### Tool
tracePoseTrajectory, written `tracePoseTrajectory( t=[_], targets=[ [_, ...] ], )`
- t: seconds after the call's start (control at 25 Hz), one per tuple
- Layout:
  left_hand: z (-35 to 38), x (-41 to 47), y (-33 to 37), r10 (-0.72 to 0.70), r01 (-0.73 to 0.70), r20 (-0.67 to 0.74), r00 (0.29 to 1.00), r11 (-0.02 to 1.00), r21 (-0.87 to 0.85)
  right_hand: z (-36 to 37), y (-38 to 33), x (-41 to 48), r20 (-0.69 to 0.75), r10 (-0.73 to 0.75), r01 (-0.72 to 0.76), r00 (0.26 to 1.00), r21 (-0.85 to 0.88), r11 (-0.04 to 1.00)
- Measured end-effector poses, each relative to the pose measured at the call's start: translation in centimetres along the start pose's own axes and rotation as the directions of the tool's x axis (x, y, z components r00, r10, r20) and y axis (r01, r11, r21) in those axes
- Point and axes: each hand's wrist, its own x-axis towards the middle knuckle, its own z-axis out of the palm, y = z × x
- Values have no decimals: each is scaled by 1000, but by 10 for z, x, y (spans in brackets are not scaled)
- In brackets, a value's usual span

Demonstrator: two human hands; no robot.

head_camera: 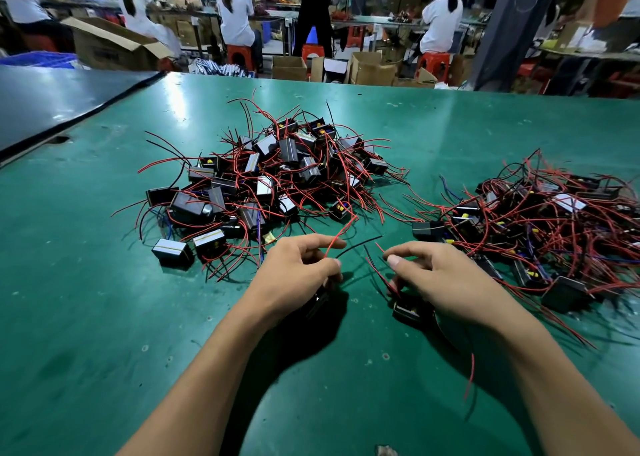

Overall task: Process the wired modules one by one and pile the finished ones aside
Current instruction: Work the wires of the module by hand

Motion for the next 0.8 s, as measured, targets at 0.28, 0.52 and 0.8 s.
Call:
tracePoseTrajectory(
  t=[0.28,0.52,0.8],
  targets=[
    [2,2,-5,16,-16,-4,1000,998,-58,6,-10,6,248,15,-38,969,88,995],
    [6,4,2,-47,31,-35,998,929,-368,6,-14,7,298,-91,29,950,208,978],
    [5,2,1,-9,-17,-81,997,952,-307,20,-10,0,69,-208,201,976,86,976]
  ],
)
